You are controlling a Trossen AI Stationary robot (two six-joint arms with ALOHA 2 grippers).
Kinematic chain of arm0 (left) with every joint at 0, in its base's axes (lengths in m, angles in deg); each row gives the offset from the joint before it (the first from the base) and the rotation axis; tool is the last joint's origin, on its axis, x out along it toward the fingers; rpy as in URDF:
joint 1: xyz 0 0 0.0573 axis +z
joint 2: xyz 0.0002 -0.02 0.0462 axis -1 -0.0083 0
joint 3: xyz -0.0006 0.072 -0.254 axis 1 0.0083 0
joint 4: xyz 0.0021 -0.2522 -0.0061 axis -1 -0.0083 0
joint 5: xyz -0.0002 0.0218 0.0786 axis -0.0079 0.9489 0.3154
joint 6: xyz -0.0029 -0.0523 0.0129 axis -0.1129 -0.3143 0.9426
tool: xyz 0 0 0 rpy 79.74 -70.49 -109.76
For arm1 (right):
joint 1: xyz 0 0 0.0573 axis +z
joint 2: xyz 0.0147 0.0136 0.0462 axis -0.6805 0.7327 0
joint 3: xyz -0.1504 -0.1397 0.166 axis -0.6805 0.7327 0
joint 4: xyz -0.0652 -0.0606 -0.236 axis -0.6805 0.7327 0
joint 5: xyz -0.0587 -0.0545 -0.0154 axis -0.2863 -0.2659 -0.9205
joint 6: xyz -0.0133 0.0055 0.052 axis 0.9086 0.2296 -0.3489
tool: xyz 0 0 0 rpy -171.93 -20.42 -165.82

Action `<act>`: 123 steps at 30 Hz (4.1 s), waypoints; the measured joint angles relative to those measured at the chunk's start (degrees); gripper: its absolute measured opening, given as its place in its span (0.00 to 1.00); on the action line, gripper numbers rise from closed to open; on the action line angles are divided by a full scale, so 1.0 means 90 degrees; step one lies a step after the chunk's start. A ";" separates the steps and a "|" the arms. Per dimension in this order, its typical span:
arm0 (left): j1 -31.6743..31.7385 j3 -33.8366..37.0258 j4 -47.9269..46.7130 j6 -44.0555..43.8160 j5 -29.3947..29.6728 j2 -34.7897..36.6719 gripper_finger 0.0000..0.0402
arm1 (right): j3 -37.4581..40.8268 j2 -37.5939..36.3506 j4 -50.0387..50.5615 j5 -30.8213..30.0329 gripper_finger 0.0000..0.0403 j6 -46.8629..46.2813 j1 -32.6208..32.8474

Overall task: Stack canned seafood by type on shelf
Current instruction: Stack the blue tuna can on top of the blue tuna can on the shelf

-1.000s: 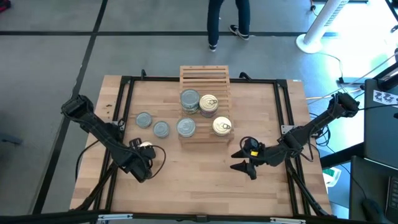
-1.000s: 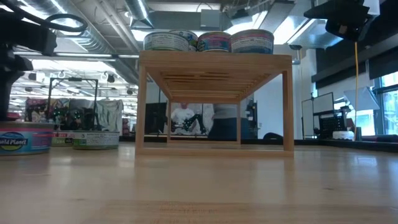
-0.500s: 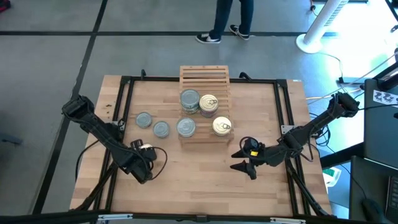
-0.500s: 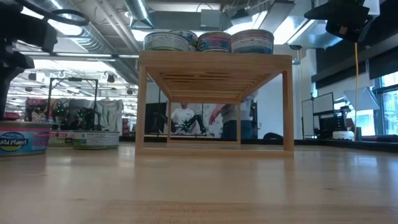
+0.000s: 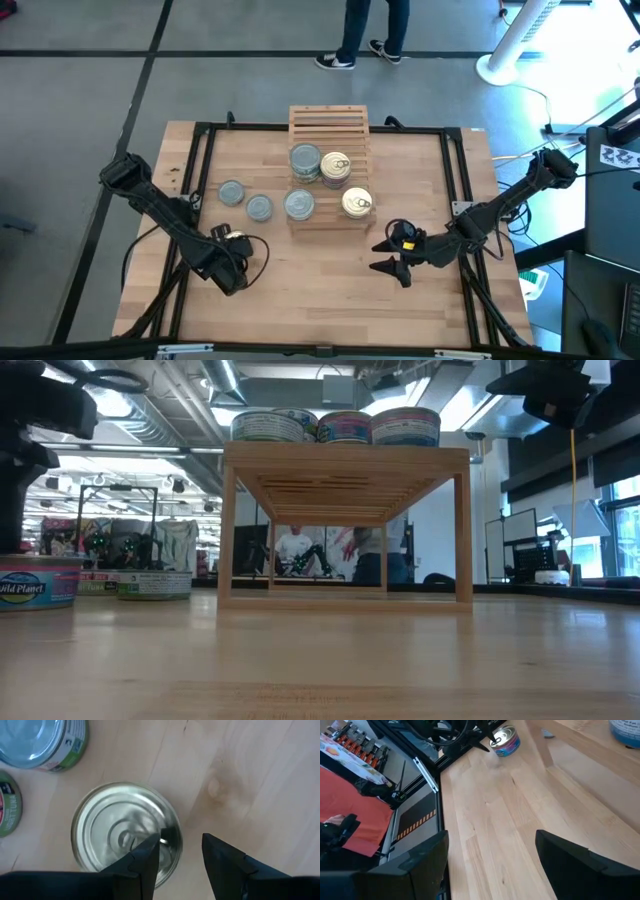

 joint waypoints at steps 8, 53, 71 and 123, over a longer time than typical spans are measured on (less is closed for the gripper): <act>-0.0004 0.0167 0.0190 -0.0060 0.0105 0.0013 0.36 | 0.0000 0.0000 0.0002 0.0001 0.74 0.0000 0.0000; -0.0012 0.0107 0.1585 0.0884 -0.0272 -0.0002 0.36 | 0.0000 0.0012 0.0007 0.0001 0.74 0.0001 0.0000; -0.0012 0.0100 0.1828 0.0856 -0.0281 -0.0002 0.36 | 0.0000 0.0012 0.0005 0.0001 0.74 -0.0001 0.0002; 0.0109 0.0053 0.1752 0.1383 -0.0442 -0.0471 0.28 | -0.0408 0.4283 -0.5040 -0.1008 0.74 0.4040 0.0002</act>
